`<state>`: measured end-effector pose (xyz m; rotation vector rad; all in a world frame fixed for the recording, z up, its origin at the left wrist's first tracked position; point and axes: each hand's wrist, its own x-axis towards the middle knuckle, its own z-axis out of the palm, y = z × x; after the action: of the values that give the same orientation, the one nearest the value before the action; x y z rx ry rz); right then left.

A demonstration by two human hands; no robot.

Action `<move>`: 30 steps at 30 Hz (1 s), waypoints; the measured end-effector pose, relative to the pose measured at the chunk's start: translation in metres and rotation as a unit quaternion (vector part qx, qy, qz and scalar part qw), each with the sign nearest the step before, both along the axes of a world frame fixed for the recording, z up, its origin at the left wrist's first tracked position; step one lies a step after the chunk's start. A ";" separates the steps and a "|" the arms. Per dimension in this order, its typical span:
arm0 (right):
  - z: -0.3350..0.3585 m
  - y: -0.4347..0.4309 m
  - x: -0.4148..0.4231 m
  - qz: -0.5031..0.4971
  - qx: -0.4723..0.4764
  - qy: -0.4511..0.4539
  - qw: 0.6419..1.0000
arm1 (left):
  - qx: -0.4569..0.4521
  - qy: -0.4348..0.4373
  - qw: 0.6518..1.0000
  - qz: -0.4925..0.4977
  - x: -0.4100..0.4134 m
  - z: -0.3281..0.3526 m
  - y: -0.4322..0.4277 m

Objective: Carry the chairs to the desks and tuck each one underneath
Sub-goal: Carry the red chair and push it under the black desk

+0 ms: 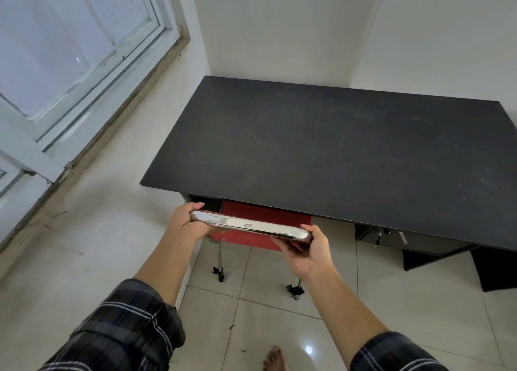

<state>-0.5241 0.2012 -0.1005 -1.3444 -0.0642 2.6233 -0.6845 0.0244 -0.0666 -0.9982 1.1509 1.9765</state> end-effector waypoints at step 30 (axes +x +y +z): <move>-0.010 0.028 -0.036 0.163 0.076 -0.106 0.978 | -0.032 0.075 0.997 0.002 -0.024 -0.014 0.022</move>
<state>-0.5599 0.2290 -0.1105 -1.6741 -0.5470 2.6442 -0.7087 0.0460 -0.0805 -0.8964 1.3025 2.0580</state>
